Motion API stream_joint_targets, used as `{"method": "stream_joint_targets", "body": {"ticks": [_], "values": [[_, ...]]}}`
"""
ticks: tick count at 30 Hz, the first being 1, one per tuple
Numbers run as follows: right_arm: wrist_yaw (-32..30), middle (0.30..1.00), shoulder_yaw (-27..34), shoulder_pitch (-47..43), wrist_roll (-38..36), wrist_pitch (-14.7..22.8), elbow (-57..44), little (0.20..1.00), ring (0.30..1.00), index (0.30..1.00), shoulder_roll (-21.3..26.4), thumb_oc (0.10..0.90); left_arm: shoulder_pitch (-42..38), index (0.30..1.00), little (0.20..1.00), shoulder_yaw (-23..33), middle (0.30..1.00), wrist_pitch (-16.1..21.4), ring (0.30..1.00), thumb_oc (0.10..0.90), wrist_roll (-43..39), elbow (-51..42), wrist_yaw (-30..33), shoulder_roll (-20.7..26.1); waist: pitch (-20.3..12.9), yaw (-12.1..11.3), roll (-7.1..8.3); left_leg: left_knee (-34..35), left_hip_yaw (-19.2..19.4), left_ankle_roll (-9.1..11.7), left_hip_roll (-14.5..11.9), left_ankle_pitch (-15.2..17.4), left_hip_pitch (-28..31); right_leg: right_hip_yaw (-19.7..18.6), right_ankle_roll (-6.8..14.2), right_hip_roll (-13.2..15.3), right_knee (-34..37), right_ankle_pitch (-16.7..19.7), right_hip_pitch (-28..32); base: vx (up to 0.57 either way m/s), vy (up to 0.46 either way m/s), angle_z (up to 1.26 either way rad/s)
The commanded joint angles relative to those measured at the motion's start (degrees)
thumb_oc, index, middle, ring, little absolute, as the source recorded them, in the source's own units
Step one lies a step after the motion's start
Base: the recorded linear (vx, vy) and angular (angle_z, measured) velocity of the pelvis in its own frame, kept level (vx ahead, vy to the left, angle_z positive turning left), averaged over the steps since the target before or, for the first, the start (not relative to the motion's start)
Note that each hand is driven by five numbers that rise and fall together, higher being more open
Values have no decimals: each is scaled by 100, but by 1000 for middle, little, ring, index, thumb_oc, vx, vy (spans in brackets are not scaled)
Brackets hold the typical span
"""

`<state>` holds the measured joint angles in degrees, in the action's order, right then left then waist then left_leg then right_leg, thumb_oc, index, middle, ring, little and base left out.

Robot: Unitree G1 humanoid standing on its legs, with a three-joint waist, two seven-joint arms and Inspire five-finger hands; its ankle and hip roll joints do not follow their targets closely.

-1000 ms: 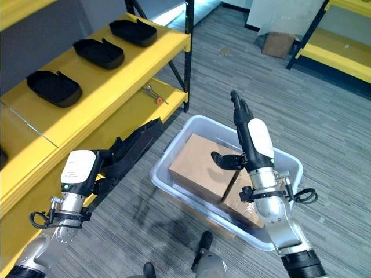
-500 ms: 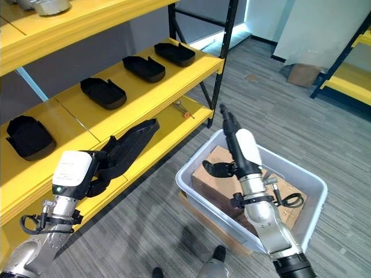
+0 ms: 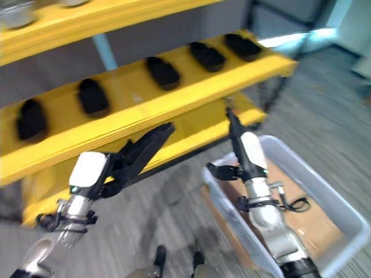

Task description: Move parts from the plastic box to the shelf.

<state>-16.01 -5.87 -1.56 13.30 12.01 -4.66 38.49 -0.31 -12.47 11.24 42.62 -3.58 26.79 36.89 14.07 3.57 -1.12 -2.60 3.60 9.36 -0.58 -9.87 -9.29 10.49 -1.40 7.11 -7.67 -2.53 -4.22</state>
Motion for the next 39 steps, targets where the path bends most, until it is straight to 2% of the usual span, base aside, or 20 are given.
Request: {"method": "stream_joint_targets", "body": {"ticks": [1, 3, 4, 5, 6, 7, 9, 11, 15, 17, 18, 19, 22, 23, 24, 25, 28, 34, 37, 39], "values": [[-372, 1000, 433, -161, -234, 473, -562, 1000, 1000, 1000, -409, 900, 54, 300, 300, 928, 300, 325, 300, 400, -669, -535, 555, 234, -365, 182, 532, -380, -206, -669, -890, 959, 462, -317, 439, 39, 408, 175, 313, 40, 303, 57], [-396, 1000, 383, -109, -366, 444, -461, 1000, 1000, 1000, -462, 900, 50, 300, 300, 1030, 300, 245, 300, 400, -778, -510, 655, 225, -383, 143, 460, 73, -719, -479, -1672, 397, 624, -355, 526, 168, 53, -42, 157, 50, 399, 10], [-423, 1000, 404, -107, -416, 437, -444, 1000, 1000, 1000, -463, 900, 28, 300, 300, 1033, 300, 219, 300, 400, -763, -506, 684, 212, -392, 194, 371, 302, -599, -376, -1843, 169, 667, -300, 585, 242, -121, -118, 123, 86, 564, -18], [-433, 1000, 409, -143, -355, 410, -498, 1000, 1000, 1000, -479, 900, 27, 300, 300, 1044, 300, 193, 300, 400, -698, -508, 668, 217, -458, 258, 209, 695, -136, -209, -1884, 205, 923, -227, 712, 417, -333, -151, 56, 90, 609, -17], [-439, 1000, 406, -152, -309, 399, -515, 1000, 1000, 1000, -518, 900, 7, 300, 300, 1017, 300, 190, 300, 400, -688, -516, 691, 216, -482, 219, 156, 760, -135, -195, -1761, 355, 973, -237, 780, 511, -328, -79, 48, 144, 849, -1], [-552, 1000, 318, -297, -273, 328, -491, 1000, 1000, 1000, -655, 900, -163, 300, 300, 864, 300, 213, 300, 400, -677, -477, 751, 321, -468, 77, 250, 607, -119, -330, -1300, 704, 997, -287, 1043, 961, -63, 390, 236, 130, 671, -30], [-577, 1000, 242, -370, -171, 266, -479, 1000, 1000, 1000, -767, 900, -184, 300, 300, 840, 300, 185, 300, 400, -647, -502, 786, 403, -422, 26, 384, 411, -64, -488, -934, 939, 972, -320, 1185, 1291, 140, 867, 333, 94, 525, -42], [-597, 1000, 193, -403, -144, 252, -497, 1000, 1000, 1000, -875, 900, -196, 300, 300, 854, 300, 133, 300, 400, -599, -508, 879, 458, -442, -45, 425, 472, -40, -669, -585, 1070, 1006, -256, 1241, 1597, 200, 1200, 301, 49, 441, 16], [-629, 1000, -86, -672, -11, 126, -371, 1000, 1000, 1000, -1036, 900, -211, 300, 300, 935, 300, 18, 300, 400, -523, -461, 943, 549, -339, -248, 407, 729, 122, -937, -269, 1137, 1228, 252, 1111, 1861, -359, 1452, 13, 19, 382, 1], [-584, 1000, -167, -731, 38, 127, -339, 1000, 1000, 1000, -1074, 900, -176, 300, 300, 993, 300, -49, 300, 400, -466, -489, 933, 555, -226, -208, 387, 758, 130, -1016, -202, 1174, 1328, 191, 1039, 1577, -930, 1146, -156, 33, 284, -16], [-528, 1000, -175, -710, 38, 167, -320, 1000, 1000, 1000, -1066, 900, -158, 300, 300, 970, 300, -59, 300, 400, -434, -445, 919, 520, -209, -97, 405, 760, 119, -1041, -148, 1155, 1355, -80, 930, 1002, -951, 820, -329, 62, 188, -19], [-486, 1000, -177, -687, 24, 188, -295, 1000, 1000, 1000, -1044, 900, -103, 300, 300, 1011, 300, -36, 300, 400, -430, -437, 907, 497, -210, -118, 399, 760, 188, -1044, -150, 1183, 1381, -196, 881, 673, -909, 684, -490, 72, 169, 0], [-412, 1000, -215, -731, -68, 256, -271, 1000, 1000, 1000, -1018, 900, 61, 300, 300, 1107, 300, -78, 300, 400, -432, -434, 827, 390, -201, -143, 409, 760, 297, -1068, -29, 1204, 1439, 38, 735, 120, -638, 575, -736, 56, 94, -12], [-411, 1000, -222, -737, -71, 260, -266, 1000, 1000, 1000, -1014, 900, 66, 300, 300, 1115, 300, -79, 300, 400, -431, -437, 825, 386, -209, -141, 396, 760, 300, -1060, -47, 1213, 1436, 42, 725, 100, -621, 578, -733, 104, 35, -67], [-398, 1000, -298, -831, -49, 295, -241, 1000, 1000, 1000, -960, 900, 10, 300, 300, 1082, 300, -119, 300, 400, -390, -336, 858, 275, -187, -51, 422, 760, 249, -1046, 22, 1253, 1462, -250, 713, -335, -105, 647, -829, 117, 23, -53], [-412, 1000, -331, -885, -42, 308, -252, 1000, 1000, 1000, -921, 900, -45, 300, 300, 1038, 300, -119, 300, 400, -392, -310, 874, 227, -162, -17, 429, 760, 195, -1049, 71, 1268, 1453, -485, 710, -473, 100, 726, -872, 146, 34, -33], [-369, 1000, -333, -843, -55, 333, -285, 1000, 1000, 1000, -849, 900, -146, 300, 300, 866, 300, -53, 300, 400, -311, -262, 843, 167, -217, 62, 482, 760, 60, -1056, 194, 1302, 1450, -1060, 669, -563, 511, 829, -613, 126, -17, 14], [-400, 1000, -154, -649, -249, 408, -307, 1000, 1000, 1000, -808, 900, -189, 300, 300, 744, 300, -9, 300, 400, -521, -188, 776, 4, -351, 56, 428, 320, 2, -1055, 129, 1526, 1426, -740, 554, -571, 576, 688, -269, 173, -93, 43], [-438, 1000, -47, -553, -307, 451, -348, 1000, 1000, 1000, -733, 900, -324, 300, 300, 605, 300, 42, 300, 400, -658, -168, 736, -54, -261, 134, 432, -578, -16, -889, 64, 1798, 1064, -520, 444, -496, 431, 464, -182, 111, -114, 40], [-439, 1000, -1, -479, -302, 470, -383, 1000, 1000, 1000, -638, 900, -322, 300, 300, 569, 300, 86, 300, 400, -718, -227, 706, -84, -123, 93, 453, -1613, 5, -676, 76, 1577, 661, -441, 329, -448, 370, 330, -11, 84, -95, 51]]}}
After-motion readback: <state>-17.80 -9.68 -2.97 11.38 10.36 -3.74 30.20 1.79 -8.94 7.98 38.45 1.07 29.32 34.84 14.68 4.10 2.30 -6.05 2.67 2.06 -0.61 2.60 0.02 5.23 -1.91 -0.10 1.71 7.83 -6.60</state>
